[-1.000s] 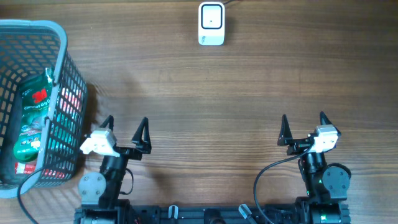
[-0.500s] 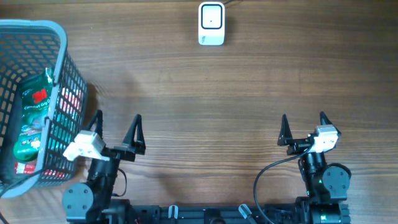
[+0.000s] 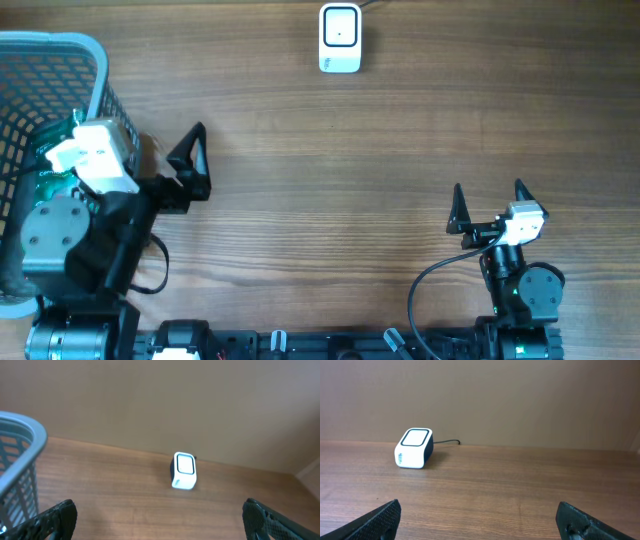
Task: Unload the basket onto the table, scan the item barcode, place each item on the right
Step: 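Reach the left gripper into the basket toward the green 3M glove pack, then lift the 3M glove pack out and place it on the table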
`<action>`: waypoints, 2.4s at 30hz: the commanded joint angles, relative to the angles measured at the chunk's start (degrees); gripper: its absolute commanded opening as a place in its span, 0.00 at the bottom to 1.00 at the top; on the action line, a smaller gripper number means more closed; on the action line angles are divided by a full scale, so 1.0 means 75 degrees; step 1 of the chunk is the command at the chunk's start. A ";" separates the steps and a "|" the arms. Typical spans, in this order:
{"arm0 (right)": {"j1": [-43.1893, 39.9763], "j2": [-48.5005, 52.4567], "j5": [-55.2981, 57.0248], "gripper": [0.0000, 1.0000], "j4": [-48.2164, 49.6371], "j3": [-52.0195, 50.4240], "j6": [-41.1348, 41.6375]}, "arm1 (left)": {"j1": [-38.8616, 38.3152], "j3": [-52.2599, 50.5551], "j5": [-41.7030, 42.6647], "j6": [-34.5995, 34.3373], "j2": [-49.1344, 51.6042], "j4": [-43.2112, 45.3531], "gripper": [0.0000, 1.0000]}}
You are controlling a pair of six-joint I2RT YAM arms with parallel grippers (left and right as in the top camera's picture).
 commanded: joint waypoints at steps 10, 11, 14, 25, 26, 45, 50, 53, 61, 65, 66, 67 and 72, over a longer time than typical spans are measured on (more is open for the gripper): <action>-0.0017 -0.0047 0.0108 1.00 0.0015 -0.0009 -0.0087 | 0.0376 0.3296 -0.6111 -0.2279 0.1110 -0.2305 1.00; -0.0017 -0.0047 0.0108 1.00 0.0015 -0.0009 -0.0090 | 0.0615 0.3491 -0.6152 -0.2643 0.1239 -0.2602 1.00; -0.0017 -0.0047 0.0108 1.00 0.0015 -0.0009 -0.0087 | 0.1886 0.3602 -0.6041 -0.3797 0.1580 -0.3311 1.00; -0.0017 -0.0047 0.0108 1.00 0.0015 -0.0009 -0.0087 | 0.7574 0.3599 0.0935 -0.4182 0.4310 -0.4683 1.00; -0.0017 -0.0047 0.0108 1.00 0.0015 -0.0009 -0.0087 | 0.7685 0.3596 0.0950 -0.4100 0.4549 -0.4803 1.00; -0.0017 -0.0047 0.0108 1.00 0.0015 -0.0009 -0.0087 | 0.7659 0.0111 0.0898 -0.3972 0.5543 -0.2457 1.00; -0.0017 -0.0047 0.0108 1.00 0.0015 -0.0009 -0.0085 | 0.7597 0.0111 0.1378 -0.3975 0.6403 -0.2454 1.00; -0.0017 -0.0047 0.0108 1.00 0.0015 -0.0009 -0.0087 | 0.7239 0.0111 0.1381 -0.3972 0.6816 -0.2311 1.00; -0.0017 -0.0047 0.0108 1.00 0.0015 -0.0009 -0.0085 | 0.6161 0.0111 0.0000 -0.3972 0.7020 -0.1445 0.57; -0.0017 -0.0047 0.0108 1.00 0.0015 -0.0009 -0.0087 | 0.6164 0.0160 -0.0114 -0.3975 0.6980 -0.1309 0.04; -0.0017 -0.0047 0.0108 1.00 0.0015 -0.0009 -0.0087 | 0.6164 0.0201 -0.0111 -0.3972 0.6951 -0.1314 0.04; -0.0017 -0.0047 0.0108 1.00 0.0015 -0.0009 -0.0087 | 0.6164 0.0268 -0.0111 -0.3972 0.6805 -0.1317 0.04; -0.0017 -0.0047 0.0108 1.00 0.0015 -0.0009 -0.0087 | 0.6164 0.0425 -0.0085 -0.3972 0.5747 -0.1314 0.09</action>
